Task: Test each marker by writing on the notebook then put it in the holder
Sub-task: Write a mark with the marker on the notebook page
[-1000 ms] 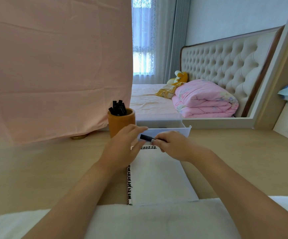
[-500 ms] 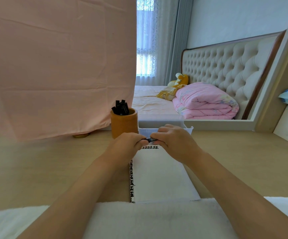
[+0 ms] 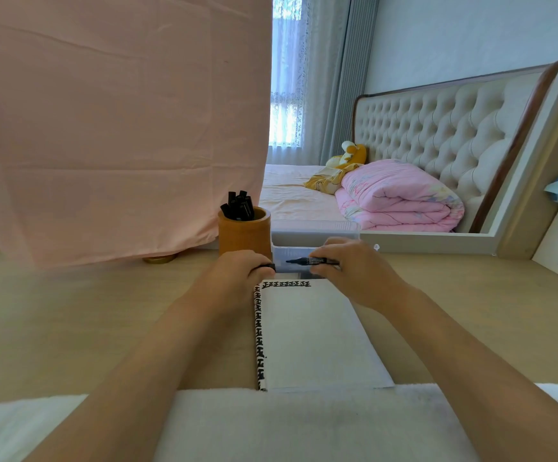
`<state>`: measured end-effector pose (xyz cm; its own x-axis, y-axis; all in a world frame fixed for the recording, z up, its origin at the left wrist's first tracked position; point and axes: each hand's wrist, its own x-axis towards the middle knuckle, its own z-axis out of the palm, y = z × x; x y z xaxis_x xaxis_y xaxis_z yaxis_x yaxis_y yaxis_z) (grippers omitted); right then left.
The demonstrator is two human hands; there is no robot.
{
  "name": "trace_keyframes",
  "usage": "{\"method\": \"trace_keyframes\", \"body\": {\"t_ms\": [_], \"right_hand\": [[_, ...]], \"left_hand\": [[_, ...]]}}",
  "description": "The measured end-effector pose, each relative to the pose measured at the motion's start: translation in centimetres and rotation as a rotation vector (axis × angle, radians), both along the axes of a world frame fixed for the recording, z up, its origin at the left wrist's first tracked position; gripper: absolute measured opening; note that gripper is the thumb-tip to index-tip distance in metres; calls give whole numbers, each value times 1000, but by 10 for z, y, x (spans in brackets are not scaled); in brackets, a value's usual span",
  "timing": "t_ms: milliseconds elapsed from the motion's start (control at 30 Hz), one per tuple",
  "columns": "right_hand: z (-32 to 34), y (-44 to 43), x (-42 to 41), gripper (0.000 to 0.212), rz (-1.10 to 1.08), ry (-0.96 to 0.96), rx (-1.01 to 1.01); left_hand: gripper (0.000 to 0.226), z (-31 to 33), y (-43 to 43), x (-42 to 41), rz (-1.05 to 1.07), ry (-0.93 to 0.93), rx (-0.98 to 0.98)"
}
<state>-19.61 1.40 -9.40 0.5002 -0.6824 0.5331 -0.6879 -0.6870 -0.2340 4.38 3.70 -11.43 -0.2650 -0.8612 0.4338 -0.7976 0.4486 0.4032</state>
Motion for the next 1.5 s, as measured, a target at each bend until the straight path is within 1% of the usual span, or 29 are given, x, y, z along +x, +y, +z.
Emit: {"method": "trace_keyframes", "body": {"t_ms": [67, 167, 233, 267, 333, 367, 433, 500, 567, 633, 667, 700, 767, 800, 867, 933, 1067, 1100, 1133, 1233, 1333, 1500], "right_hand": [[0, -3, -7, 14, -26, -99, 193], [3, -5, -10, 35, -58, -151, 300], [6, -1, -9, 44, -16, -238, 405], [7, 2, -7, 42, 23, -285, 450], [10, 8, -4, 29, 95, -361, 522], [11, 11, -2, 28, 134, -412, 581], [13, 14, 0, 36, 206, -527, 740], [14, 13, -3, 47, 256, -576, 821], [13, 10, -7, 55, 317, -512, 810], [9, 9, -9, 49, 374, -424, 780], [7, 8, -10, 41, 392, -429, 783], [6, 7, -11, 31, 406, -476, 809], [6, 6, -10, 9, 411, -632, 902], [5, 5, -9, 9, 383, -696, 927], [-1, 0, -9, 17, 270, -733, 885], [-12, -2, -8, 18, 157, -706, 773], [-31, -8, -1, 3, -63, -627, 627], [-34, -10, 1, 4, -99, -624, 599], [-36, -13, 2, 9, -125, -618, 566], [-39, -15, 5, 16, -167, -602, 511], [-43, -17, 4, 21, -166, -630, 522], [-46, -20, 3, 20, -181, -642, 554]], "left_hand": [[18, -4, -1, 5, 52, 4, -22], [25, -14, -7, 13, 171, -80, -15], [25, -20, -10, 20, 251, -87, 35], [25, -23, -12, 24, 278, -64, 68], [25, -29, -14, 29, 306, -40, 113], [25, -32, -15, 31, 309, -41, 126], [28, -35, -16, 30, 306, -47, 138], [31, -35, -16, 27, 309, -57, 152], [33, -34, -16, 23, 305, -33, 147], [34, -31, -14, 17, 287, 0, 137], [35, -29, -13, 13, 271, 0, 136], [37, -29, -12, 10, 251, -14, 143], [45, -29, -10, 3, 211, -55, 170], [48, -29, -9, 0, 197, -70, 186], [53, -30, -8, -3, 186, -94, 211], [55, -31, -9, -4, 191, -116, 216], [55, -31, -9, -5, 198, -98, 228], [55, -31, -8, -6, 197, -94, 226], [54, -31, -8, -6, 197, -91, 225], [54, -31, -7, -6, 200, -88, 224], [55, -31, -8, -6, 201, -83, 230], [53, -31, -7, -6, 205, -70, 224]]}}
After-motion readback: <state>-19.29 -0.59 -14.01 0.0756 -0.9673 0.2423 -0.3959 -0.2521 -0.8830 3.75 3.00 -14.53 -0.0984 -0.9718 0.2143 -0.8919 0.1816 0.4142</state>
